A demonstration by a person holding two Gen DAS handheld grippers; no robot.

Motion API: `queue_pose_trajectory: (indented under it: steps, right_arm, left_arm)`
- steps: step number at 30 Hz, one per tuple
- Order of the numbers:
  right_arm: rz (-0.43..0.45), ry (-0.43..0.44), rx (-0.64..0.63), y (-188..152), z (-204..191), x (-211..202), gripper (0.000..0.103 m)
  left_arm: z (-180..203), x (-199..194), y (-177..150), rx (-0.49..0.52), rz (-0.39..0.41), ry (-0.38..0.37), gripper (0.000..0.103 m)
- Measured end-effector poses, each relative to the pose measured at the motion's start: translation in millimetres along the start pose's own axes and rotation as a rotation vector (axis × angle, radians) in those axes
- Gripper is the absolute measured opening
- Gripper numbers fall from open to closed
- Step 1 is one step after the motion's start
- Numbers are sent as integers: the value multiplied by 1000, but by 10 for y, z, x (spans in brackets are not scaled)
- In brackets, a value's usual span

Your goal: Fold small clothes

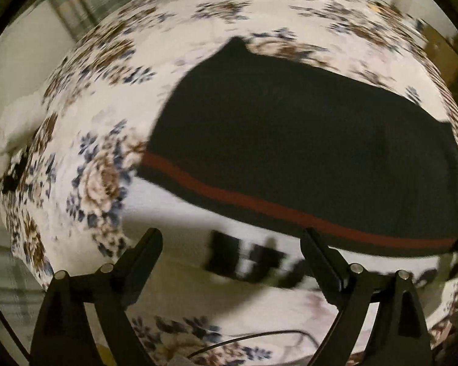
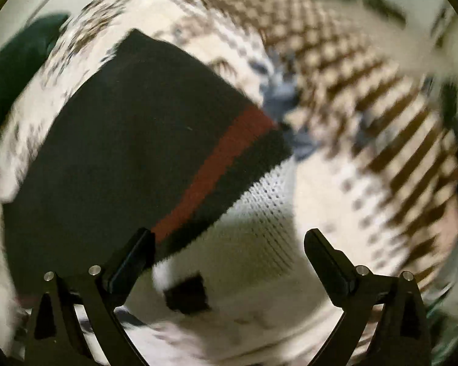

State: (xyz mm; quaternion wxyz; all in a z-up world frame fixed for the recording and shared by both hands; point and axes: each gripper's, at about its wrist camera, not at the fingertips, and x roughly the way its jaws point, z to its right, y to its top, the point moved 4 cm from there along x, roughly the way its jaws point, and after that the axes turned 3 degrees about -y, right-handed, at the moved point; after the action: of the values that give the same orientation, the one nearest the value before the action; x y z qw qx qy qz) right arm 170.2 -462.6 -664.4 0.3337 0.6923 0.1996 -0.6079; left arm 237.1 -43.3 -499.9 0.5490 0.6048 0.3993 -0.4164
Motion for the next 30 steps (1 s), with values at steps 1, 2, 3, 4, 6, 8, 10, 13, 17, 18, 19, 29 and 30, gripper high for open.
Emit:
queue_pose_trajectory:
  steps: [1,2,3,4,6,8,10,13,17,18,19,29,30]
  right_arm:
    - [23,-25,-36,18,-59,-89,101]
    - [51,-48,-76,46,-150,-207,101]
    - [71,-59,-105,23,-177,-314,101]
    - [87,-64,-127,32,-222,-386,101]
    - [110,-67,-165,132,-373,-536,101]
    - [131,-59,-189,116,-429,-671,101]
    - [162,-51,-209,107,-441,-839,101]
    - [178,-22,-218,41,-455,-960,101]
    - [97,73,-132,11,-317,-774,101]
    - [61,144,-75,11,-244,-663,101]
    - [18,218,-8,17,-156,-514,101]
    - [-119,723,502,173,238,601,101]
    - [-115,740,525,208,228,667,101]
  left_arm:
    - [64,-28,-4,8,1,-8,92]
    - [151,-76,-26,13,5,-24,92]
    - [206,-112,-20,16,7,-31,92]
    - [270,-152,-38,22,11,-40,92]
    - [369,-227,-52,30,15,-48,92]
    - [446,-309,-75,38,22,-50,92]
    - [492,-395,-92,35,34,-60,92]
    - [570,-469,-115,37,46,-67,92]
    - [658,-413,-91,28,41,-98,92]
    - [678,-386,-67,27,47,-104,92]
    - [702,-327,-29,25,57,-111,92]
    - [608,731,118,-78,-103,-150,92]
    - [585,775,108,-93,-111,-158,92]
